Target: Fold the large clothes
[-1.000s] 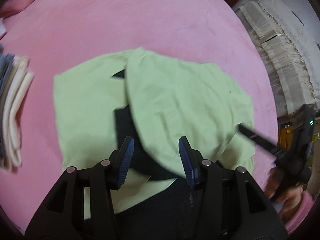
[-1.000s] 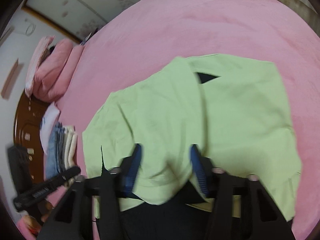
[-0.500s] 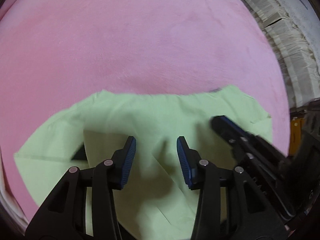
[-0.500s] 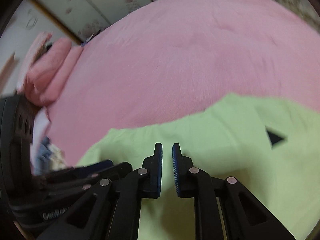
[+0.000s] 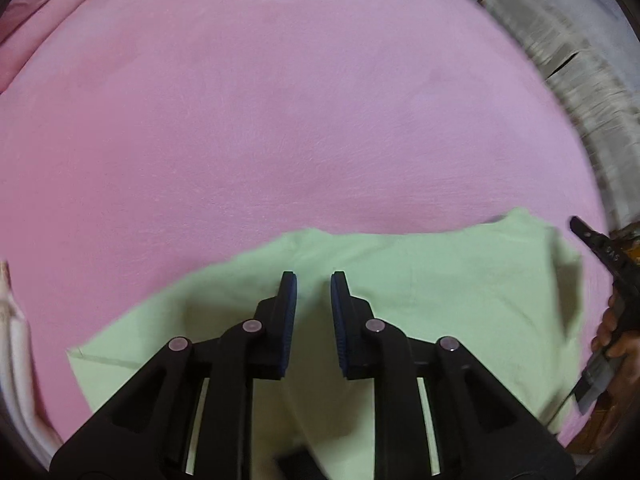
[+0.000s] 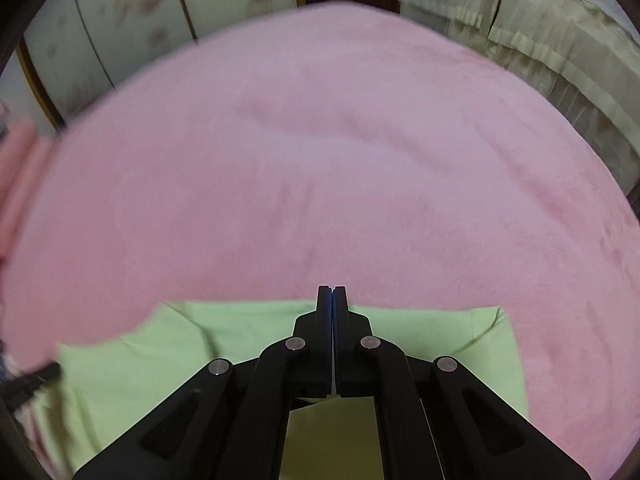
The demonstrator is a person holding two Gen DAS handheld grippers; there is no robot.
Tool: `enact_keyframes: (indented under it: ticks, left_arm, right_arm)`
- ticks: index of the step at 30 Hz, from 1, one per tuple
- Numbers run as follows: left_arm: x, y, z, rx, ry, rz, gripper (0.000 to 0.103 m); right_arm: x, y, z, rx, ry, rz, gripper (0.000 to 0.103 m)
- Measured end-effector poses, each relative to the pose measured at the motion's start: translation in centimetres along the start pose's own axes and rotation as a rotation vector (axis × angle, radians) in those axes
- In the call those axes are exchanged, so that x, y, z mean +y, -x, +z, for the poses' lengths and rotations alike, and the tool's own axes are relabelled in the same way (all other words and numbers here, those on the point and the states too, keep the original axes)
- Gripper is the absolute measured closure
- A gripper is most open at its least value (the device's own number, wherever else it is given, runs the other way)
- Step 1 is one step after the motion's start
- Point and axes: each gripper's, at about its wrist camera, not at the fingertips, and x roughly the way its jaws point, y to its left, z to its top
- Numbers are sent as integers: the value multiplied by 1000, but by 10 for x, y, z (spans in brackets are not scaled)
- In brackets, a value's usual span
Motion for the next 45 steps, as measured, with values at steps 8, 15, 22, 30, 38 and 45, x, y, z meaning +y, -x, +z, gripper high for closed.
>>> enact_keyframes:
  ticks: [8,15,22,30,38,45]
  left_arm:
    - [-41,-10,-66,142,2,1,87]
    - [-5,4,-75,167,153,23,87]
    - [-23,42,-68,152,66,-34,87]
    - [-48,23,-135,265,76,114,87]
    - [-26,46,-145,314,113,299,87]
    - [-19,128,-154,260,97,347,84]
  right_arm:
    - [68,4,-60,155,153,390,103]
    - [29,-8,-65,107,18,30,103]
    - [-7,35,-33,103,51,243,103]
    - [73,35,-124,344,342,380,101]
    - [35,70,-166,275,166,57,95]
    - [-27,120,-172,291,107,28,66]
